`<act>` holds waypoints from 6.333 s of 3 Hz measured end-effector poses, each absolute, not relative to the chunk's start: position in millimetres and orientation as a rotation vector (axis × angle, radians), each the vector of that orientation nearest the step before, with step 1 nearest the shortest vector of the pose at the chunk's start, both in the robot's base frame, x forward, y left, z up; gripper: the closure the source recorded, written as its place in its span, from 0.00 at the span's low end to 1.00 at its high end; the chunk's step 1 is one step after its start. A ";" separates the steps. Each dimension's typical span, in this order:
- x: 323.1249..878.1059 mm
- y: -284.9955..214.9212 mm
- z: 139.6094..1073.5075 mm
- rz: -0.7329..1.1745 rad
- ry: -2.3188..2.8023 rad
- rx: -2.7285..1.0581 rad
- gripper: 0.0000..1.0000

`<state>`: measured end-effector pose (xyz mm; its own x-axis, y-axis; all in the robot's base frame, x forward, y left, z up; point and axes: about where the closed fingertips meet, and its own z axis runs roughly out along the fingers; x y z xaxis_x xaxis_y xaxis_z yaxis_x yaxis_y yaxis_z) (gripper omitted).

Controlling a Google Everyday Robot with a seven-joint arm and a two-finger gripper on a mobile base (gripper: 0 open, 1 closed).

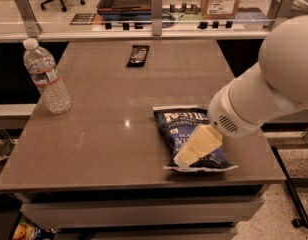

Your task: Move blue chip bag near rxbar chocolate

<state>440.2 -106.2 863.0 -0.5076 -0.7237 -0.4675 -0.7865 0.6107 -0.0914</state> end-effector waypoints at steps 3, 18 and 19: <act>430.7 -93.0 840.1 0.139 2.351 -1.265 0.40; 819.1 -35.9 851.6 -0.200 2.250 -0.880 1.00; 819.1 -35.9 855.4 -0.200 2.250 -0.880 1.00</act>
Offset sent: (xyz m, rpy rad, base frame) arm -0.0078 0.0108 -0.0197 -0.0372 -0.0145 0.0367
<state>819.1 -35.9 855.4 -0.5227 -0.6450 -0.5574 -0.5366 0.7570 -0.3729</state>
